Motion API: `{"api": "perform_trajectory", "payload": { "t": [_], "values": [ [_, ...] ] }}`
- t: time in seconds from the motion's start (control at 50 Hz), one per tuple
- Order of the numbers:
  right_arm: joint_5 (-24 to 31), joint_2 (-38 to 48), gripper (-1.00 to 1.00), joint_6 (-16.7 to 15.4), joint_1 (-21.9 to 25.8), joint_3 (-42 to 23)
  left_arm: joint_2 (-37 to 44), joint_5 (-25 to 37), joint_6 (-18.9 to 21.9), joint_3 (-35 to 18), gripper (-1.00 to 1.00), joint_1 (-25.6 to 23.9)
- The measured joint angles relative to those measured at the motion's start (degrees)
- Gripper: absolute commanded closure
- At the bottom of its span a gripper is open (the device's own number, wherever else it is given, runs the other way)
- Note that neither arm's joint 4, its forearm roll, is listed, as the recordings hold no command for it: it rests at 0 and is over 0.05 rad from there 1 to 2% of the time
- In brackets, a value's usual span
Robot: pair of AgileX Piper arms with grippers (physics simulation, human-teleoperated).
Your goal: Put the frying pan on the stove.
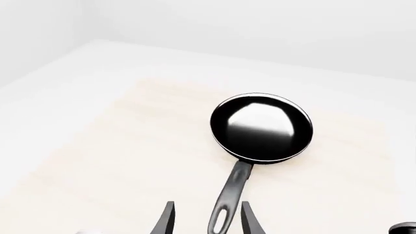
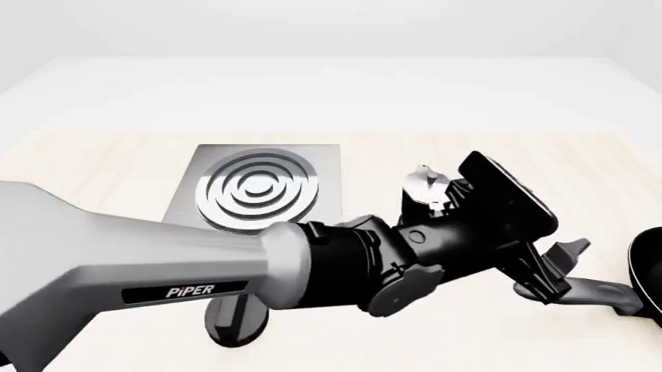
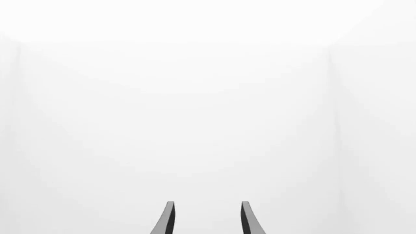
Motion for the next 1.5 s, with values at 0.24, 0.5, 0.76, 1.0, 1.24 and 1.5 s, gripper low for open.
{"api": "perform_trajectory", "payload": {
  "t": [0.24,0.5,0.76,1.0,1.24,1.5],
  "values": [
    [0.5,0.0,-1.0,0.2,-0.1,-0.6,2.7,2.6,0.3,-4.0,-1.0,-0.1],
    [2.1,0.0,-1.0,0.4,-0.1,-2.3,5.9,6.0,0.3,-9.1,-1.0,-0.3],
    [3.1,0.0,-1.0,0.6,-0.1,-3.5,9.0,9.2,0.1,-13.7,-1.0,-0.6],
    [2.7,0.0,-1.0,0.6,-0.3,-3.3,11.9,12.7,-0.2,-17.8,-1.0,-0.8],
    [2.3,0.0,-1.0,0.7,-0.4,-3.0,15.0,16.3,-0.5,-22.2,-1.0,-0.9],
    [2.8,0.0,-1.0,0.8,-0.4,-3.6,18.3,20.5,-0.4,-26.8,-1.0,-1.1]
  ]
}}
